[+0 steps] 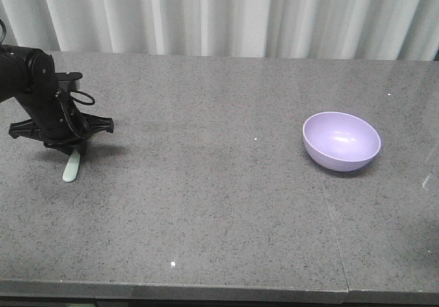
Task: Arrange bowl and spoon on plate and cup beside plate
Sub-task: 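Lower the left gripper onto the white spoon and grasp it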
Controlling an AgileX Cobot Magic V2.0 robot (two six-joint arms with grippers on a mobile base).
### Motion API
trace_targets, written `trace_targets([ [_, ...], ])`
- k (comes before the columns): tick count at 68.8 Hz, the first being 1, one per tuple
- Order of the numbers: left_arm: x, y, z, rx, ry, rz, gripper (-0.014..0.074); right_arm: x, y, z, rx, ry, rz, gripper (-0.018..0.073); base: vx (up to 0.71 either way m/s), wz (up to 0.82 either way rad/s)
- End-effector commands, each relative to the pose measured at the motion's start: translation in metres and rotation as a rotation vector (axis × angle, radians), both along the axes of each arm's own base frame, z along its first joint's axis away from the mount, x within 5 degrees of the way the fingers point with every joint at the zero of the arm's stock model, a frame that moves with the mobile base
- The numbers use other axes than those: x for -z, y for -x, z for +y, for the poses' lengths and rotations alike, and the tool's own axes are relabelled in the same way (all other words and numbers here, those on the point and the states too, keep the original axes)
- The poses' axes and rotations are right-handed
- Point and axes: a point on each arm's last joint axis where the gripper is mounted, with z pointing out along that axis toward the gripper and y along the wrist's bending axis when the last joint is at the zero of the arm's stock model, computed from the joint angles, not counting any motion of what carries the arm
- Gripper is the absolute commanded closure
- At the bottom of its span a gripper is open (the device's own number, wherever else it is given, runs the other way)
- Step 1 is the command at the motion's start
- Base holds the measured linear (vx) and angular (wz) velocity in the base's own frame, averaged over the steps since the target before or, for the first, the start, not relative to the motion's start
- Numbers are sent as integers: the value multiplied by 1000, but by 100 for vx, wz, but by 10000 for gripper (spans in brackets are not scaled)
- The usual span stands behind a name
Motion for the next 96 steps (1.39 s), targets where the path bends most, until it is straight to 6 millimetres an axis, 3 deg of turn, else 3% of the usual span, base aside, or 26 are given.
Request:
trace_targets([
  [1,-34,0,-2,1,4,-115,605,-14,-2,0,-11,12,-94,32,0,0],
  [12,-47,5,1,10,-25,-134,604,-14,-2,0,-11,12,-94,32,0,0],
  [27,-101,30,4,14,-20,-231,604,-14,-2,0,-11,12,-94,32,0,0],
  [50,-199,112,12,48,-22,-379,604,-14,-2,0,-11,12,-94,32,0,0],
  [67,-250,175,15,67,25,-513,604,-14,-2,0,-11,12,-93,32,0,0],
  [78,-266,197,18,63,18,-580,604,-13,-3,1,-11,5,-92,32,0,0],
  [86,-268,201,19,64,19,-592,604,-10,-10,1,-11,-1,-84,32,0,0],
  [96,-268,201,19,63,19,-592,604,-1,-33,3,-21,-8,-72,32,0,0],
])
